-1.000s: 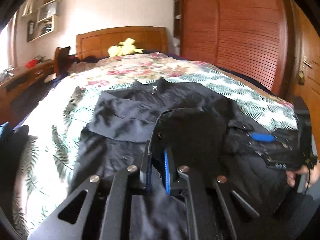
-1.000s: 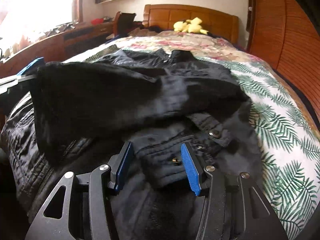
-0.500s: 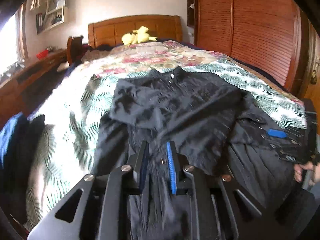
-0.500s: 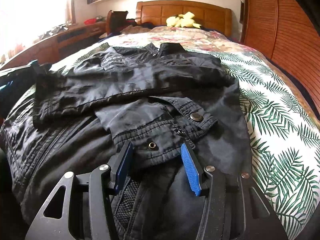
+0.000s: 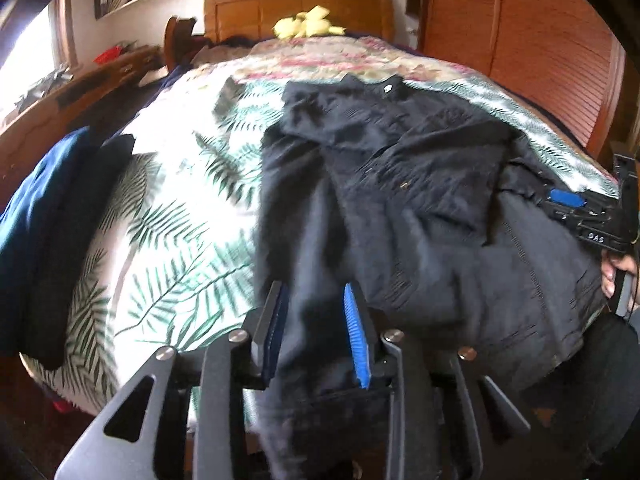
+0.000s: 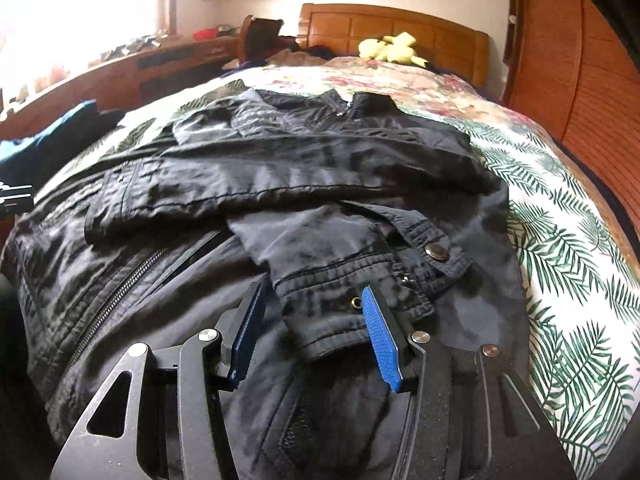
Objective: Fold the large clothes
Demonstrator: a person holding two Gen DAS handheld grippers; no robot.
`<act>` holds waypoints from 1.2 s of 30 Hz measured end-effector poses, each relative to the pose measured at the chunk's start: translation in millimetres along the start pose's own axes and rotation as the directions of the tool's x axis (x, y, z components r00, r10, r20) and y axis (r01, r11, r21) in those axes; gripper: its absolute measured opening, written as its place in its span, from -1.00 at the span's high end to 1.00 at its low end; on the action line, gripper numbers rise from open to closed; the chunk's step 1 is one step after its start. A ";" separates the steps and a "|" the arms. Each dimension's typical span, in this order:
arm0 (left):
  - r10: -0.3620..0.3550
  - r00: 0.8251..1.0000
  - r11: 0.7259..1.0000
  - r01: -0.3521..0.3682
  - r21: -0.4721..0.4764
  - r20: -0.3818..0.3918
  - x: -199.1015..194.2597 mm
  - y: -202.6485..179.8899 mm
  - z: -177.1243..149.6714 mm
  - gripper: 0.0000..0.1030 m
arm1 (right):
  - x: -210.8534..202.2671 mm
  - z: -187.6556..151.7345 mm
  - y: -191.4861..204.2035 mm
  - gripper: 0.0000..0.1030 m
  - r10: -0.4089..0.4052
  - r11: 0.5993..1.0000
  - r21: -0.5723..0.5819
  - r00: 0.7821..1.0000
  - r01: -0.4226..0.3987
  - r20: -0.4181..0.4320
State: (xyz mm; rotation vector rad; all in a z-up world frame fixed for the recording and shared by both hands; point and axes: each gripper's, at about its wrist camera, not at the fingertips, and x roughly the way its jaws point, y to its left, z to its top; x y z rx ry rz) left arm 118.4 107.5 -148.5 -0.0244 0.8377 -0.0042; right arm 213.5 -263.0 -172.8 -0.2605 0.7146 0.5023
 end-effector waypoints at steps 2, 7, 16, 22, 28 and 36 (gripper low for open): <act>0.003 1.000 1.000 -0.003 -0.013 -0.006 1.4 7.3 -4.4 0.44 | 2.3 -0.8 2.6 0.00 -0.007 1.000 -0.009 1.000 0.007 -0.006; 0.012 0.999 1.000 -0.013 -0.019 -0.036 11.3 18.1 -13.1 0.33 | 8.7 0.1 1.5 -0.01 -0.021 1.000 -0.003 1.000 0.021 -0.015; 0.009 0.998 1.000 -0.011 -0.028 -0.055 23.7 24.8 -15.6 0.17 | 6.6 2.0 -9.6 -0.18 -0.010 0.999 0.049 1.000 0.012 -0.029; -0.004 0.999 1.000 0.002 -0.029 -0.054 23.7 27.5 -15.4 0.16 | -21.1 -14.4 -36.0 -0.23 -0.043 0.996 0.075 0.997 0.048 -0.066; -0.015 0.999 0.999 0.013 -0.035 -0.048 25.0 29.8 -16.7 0.14 | -59.7 -38.2 -62.9 -0.23 -0.115 0.986 0.106 0.988 0.126 -0.105; -0.005 0.998 0.999 0.002 -0.044 -0.063 26.0 28.0 -14.9 0.10 | -63.3 -66.3 -91.7 -0.24 -0.071 0.979 0.173 0.976 0.108 -0.204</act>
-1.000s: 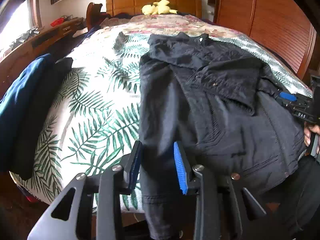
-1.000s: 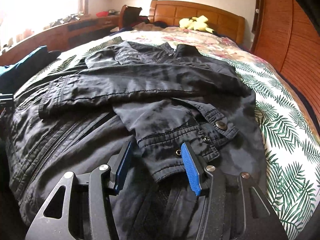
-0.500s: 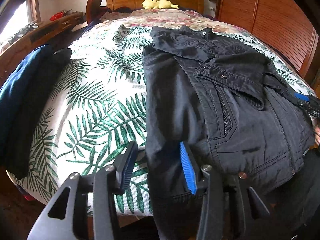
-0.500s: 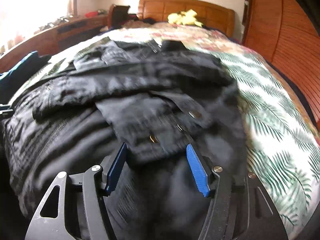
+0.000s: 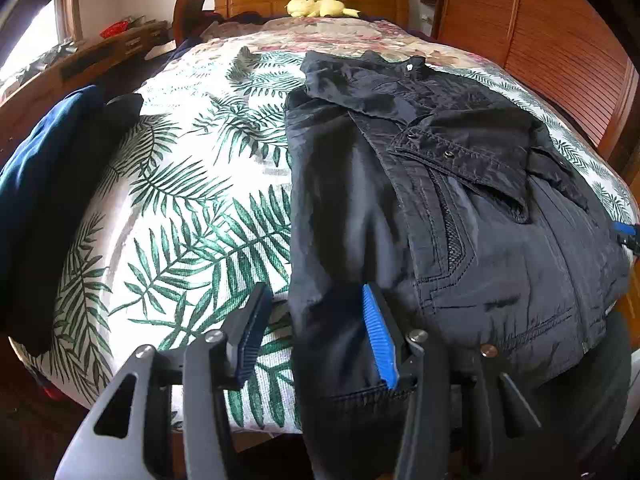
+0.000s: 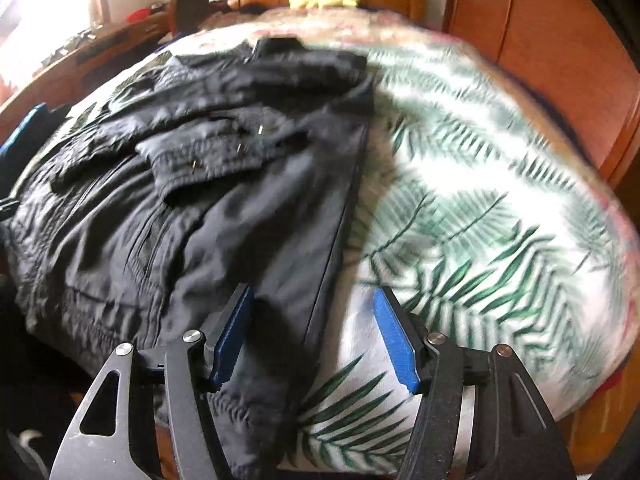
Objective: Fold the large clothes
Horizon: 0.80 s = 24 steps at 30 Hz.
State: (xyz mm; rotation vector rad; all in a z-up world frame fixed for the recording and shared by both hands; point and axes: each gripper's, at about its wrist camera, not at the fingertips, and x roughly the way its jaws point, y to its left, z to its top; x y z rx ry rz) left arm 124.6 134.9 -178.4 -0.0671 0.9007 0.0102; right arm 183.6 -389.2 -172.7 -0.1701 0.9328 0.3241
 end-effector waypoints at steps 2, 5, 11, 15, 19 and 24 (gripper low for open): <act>0.011 1.000 1.000 -0.011 -0.002 -0.008 0.5 -1.4 1.2 0.10 | -0.4 -2.5 2.6 -0.25 0.037 0.999 -0.004 0.999 -0.037 0.014; 0.023 1.000 0.999 -0.024 -0.028 -0.021 0.5 -2.3 2.7 0.10 | -1.1 -3.5 13.0 -0.09 0.133 0.991 -0.030 0.991 -0.132 0.021; 0.052 0.997 0.998 -0.054 -0.039 -0.055 -4.0 -11.1 -1.2 0.10 | -6.9 0.8 25.5 0.04 0.207 0.977 -0.053 0.977 -0.204 0.051; 0.058 0.995 0.997 -0.062 -0.044 -0.079 -3.6 -12.3 -2.8 0.10 | -2.4 -2.6 24.6 0.03 0.201 0.976 -0.089 0.980 -0.200 0.003; 0.056 0.994 0.998 -0.058 -0.018 -0.097 -4.0 -18.6 -1.2 0.11 | -7.1 -12.1 19.9 0.03 0.209 0.974 -0.089 0.978 -0.210 -0.017; 0.020 0.995 1.000 -0.017 0.026 -0.100 -6.2 -21.7 -0.5 0.32 | -13.0 -25.8 18.2 0.02 0.204 0.977 -0.059 0.979 -0.205 -0.024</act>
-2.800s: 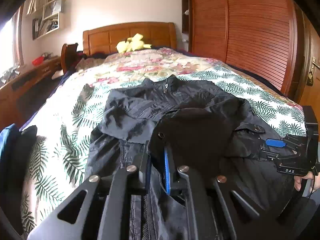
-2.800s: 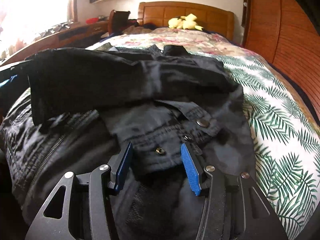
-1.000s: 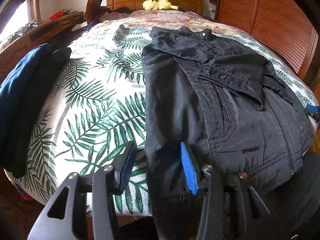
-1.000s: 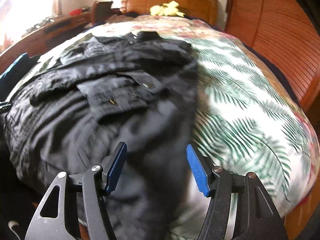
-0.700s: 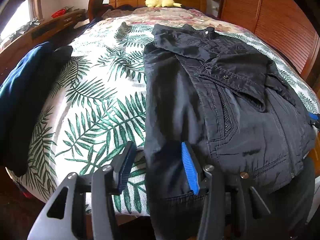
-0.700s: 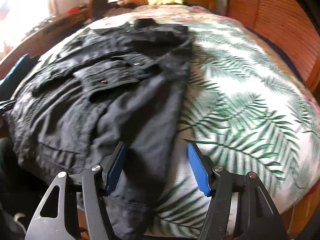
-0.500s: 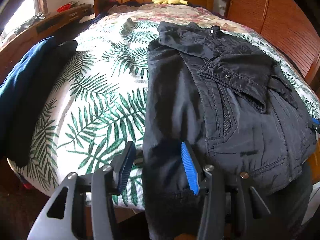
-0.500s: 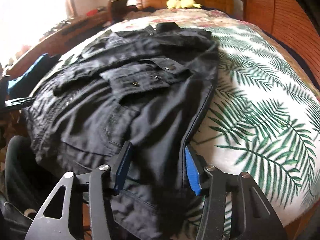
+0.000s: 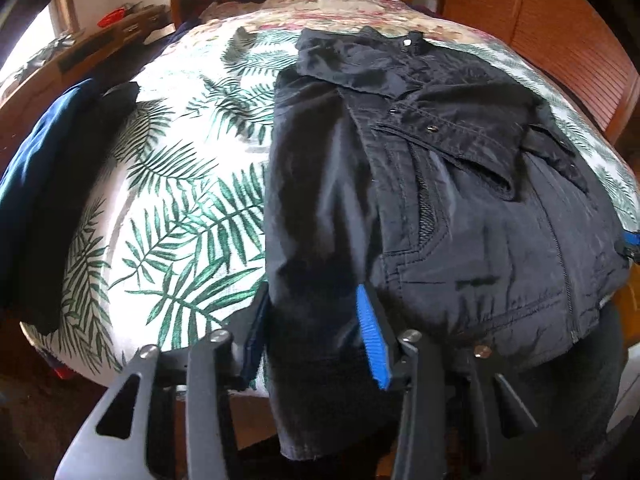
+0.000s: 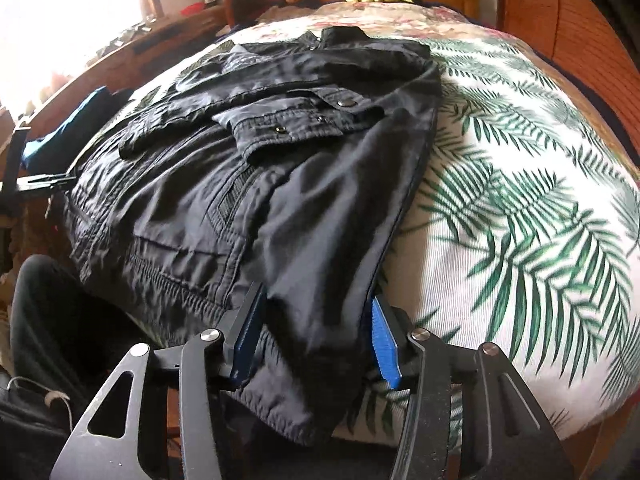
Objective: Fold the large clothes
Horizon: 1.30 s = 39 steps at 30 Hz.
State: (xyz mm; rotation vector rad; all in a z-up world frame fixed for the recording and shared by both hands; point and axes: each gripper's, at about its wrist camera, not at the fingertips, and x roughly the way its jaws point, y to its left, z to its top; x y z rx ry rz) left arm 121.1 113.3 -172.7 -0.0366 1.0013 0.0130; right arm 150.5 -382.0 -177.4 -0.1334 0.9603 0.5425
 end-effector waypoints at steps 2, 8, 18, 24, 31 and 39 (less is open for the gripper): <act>-0.028 1.000 0.999 0.028 0.024 0.007 -4.2 0.4 1.6 0.58 | -0.4 -0.1 0.7 0.04 -0.006 0.999 0.036 1.000 0.006 0.006; -0.102 0.995 0.993 0.101 0.056 0.008 -10.0 4.0 5.8 0.74 | -16.9 17.1 6.1 0.51 -0.003 0.995 0.098 0.998 -0.003 0.068; -0.154 0.988 0.987 0.154 0.046 0.000 -3.4 13.2 1.1 0.74 | 0.7 9.4 2.7 0.41 -0.056 0.981 0.180 0.996 0.068 -0.071; -0.154 0.984 0.986 0.147 0.078 0.087 -33.3 4.5 9.7 0.93 | 1.3 19.5 9.8 0.71 -0.030 0.990 0.137 0.998 0.038 -0.055; -0.167 0.956 0.982 0.140 0.124 0.242 -97.3 -8.4 42.8 0.94 | -52.8 65.2 12.6 0.83 0.059 0.976 0.193 0.975 -0.101 0.213; -0.176 0.916 0.979 0.127 0.157 0.360 -155.1 -14.0 81.5 0.95 | -119.5 114.0 11.3 0.88 0.094 0.964 0.184 0.897 -0.190 0.433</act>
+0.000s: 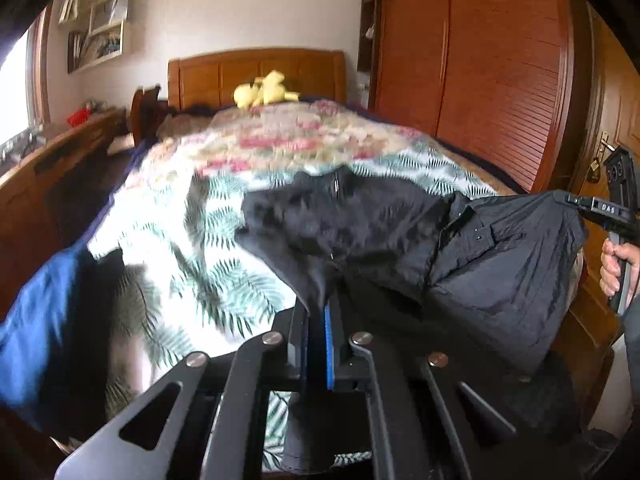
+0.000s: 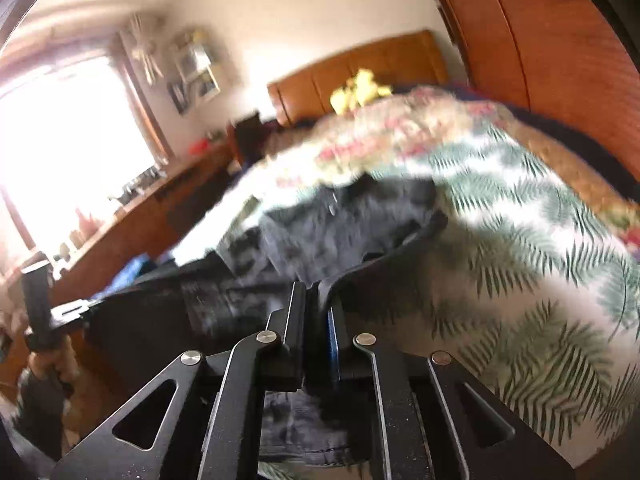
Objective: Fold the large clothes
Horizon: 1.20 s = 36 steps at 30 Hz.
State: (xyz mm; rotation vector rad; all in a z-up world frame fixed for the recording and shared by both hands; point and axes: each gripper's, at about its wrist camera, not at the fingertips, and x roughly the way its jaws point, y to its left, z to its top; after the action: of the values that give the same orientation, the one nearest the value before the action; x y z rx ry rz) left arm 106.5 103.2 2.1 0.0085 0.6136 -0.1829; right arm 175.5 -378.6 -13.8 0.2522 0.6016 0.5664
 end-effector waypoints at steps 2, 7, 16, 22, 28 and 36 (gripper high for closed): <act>0.000 0.999 1.000 0.000 0.010 0.032 -13.7 -2.3 11.3 0.95 | -11.6 15.0 8.1 0.88 0.013 1.000 -0.014 0.999 -0.013 0.041; -0.008 0.995 0.999 0.004 0.039 0.099 -53.4 -8.1 28.5 0.95 | -41.6 40.1 21.4 0.89 0.047 0.999 -0.033 0.992 -0.043 0.113; -0.014 0.985 0.997 0.002 0.071 0.173 -118.3 -34.0 21.6 0.95 | -123.3 42.2 54.8 0.89 0.070 0.989 -0.147 0.967 -0.034 0.246; 0.003 0.995 0.998 -0.008 0.056 0.098 -72.5 -33.5 18.6 0.95 | -106.9 27.4 28.5 0.89 0.004 0.989 -0.149 0.984 0.023 0.179; 0.028 0.997 1.000 -0.029 0.007 0.066 -15.4 -21.3 39.1 0.95 | -61.6 23.7 -8.5 0.89 0.000 0.994 -0.107 0.994 0.012 0.108; 0.079 0.993 0.997 -0.077 -0.032 0.082 58.7 10.0 88.8 0.95 | 8.9 75.1 -36.8 0.89 -0.024 0.989 -0.141 0.995 0.038 0.099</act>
State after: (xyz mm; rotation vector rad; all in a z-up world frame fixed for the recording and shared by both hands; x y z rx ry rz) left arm 206.0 97.6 40.6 -0.0034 0.5319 -0.0981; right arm 242.0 -408.3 28.1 0.1343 0.4676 0.5616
